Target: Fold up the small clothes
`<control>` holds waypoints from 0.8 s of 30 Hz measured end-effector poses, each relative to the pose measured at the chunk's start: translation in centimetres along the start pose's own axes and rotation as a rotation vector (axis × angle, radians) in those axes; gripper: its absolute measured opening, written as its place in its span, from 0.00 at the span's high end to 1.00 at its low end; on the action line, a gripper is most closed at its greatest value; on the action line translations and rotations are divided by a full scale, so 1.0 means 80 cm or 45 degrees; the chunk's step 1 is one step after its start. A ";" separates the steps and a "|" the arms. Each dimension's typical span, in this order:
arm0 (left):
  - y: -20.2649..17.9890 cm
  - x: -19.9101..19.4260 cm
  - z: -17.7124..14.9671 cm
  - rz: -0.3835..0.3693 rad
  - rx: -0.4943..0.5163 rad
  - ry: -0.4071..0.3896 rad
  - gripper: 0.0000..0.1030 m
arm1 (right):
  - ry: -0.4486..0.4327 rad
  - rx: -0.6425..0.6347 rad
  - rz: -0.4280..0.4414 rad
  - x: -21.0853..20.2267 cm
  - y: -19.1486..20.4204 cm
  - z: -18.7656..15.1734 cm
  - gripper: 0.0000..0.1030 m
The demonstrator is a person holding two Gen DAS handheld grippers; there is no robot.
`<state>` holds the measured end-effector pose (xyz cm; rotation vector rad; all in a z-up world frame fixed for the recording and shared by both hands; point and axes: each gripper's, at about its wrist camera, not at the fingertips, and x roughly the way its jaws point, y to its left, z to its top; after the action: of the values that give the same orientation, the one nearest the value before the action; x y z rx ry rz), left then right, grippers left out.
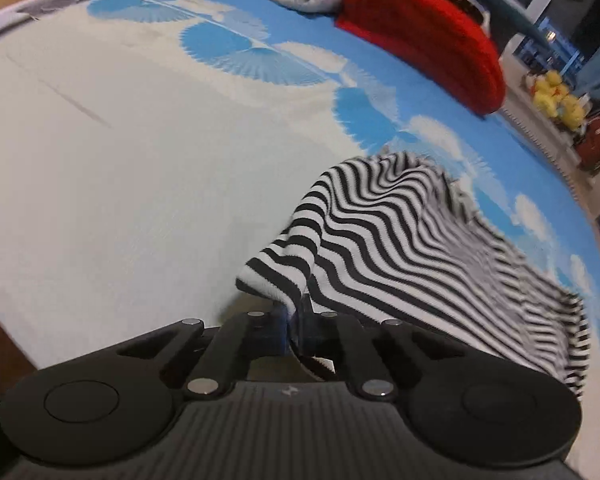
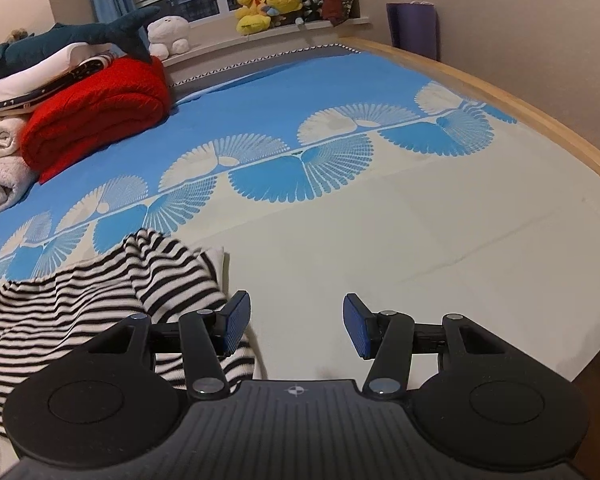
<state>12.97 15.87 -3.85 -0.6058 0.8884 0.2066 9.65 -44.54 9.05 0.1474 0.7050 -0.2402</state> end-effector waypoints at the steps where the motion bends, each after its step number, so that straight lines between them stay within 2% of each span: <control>1: 0.002 0.002 -0.002 0.026 0.020 0.011 0.95 | -0.002 0.005 -0.004 0.000 0.001 0.001 0.48; 3: 0.001 0.005 -0.006 0.068 0.064 0.033 0.95 | -0.003 0.015 -0.009 0.002 0.002 0.002 0.48; 6: -0.006 0.003 -0.013 0.074 0.116 0.040 0.94 | -0.003 0.016 -0.015 0.002 0.007 0.001 0.48; 8: -0.005 0.002 -0.015 0.088 0.119 0.053 0.87 | -0.018 0.006 -0.027 0.000 0.011 0.001 0.48; 10: 0.000 0.007 -0.015 0.089 0.071 0.086 0.74 | -0.032 -0.009 -0.039 -0.003 0.013 0.000 0.48; 11: 0.004 0.010 -0.014 0.089 0.034 0.105 0.72 | -0.035 -0.016 -0.043 -0.003 0.014 -0.001 0.48; 16: 0.015 0.024 -0.013 0.056 -0.069 0.166 0.74 | -0.039 -0.050 -0.062 -0.005 0.014 -0.002 0.48; 20: 0.012 0.024 -0.008 0.048 -0.044 0.151 0.92 | -0.031 -0.043 -0.072 -0.004 0.010 -0.003 0.48; 24: 0.002 0.023 -0.010 0.084 0.012 0.129 0.94 | -0.005 -0.022 -0.082 0.000 0.004 -0.004 0.48</control>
<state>13.50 15.40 -5.78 -0.5829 1.0072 0.2325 9.53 -44.14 8.87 0.1074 0.7084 -0.2960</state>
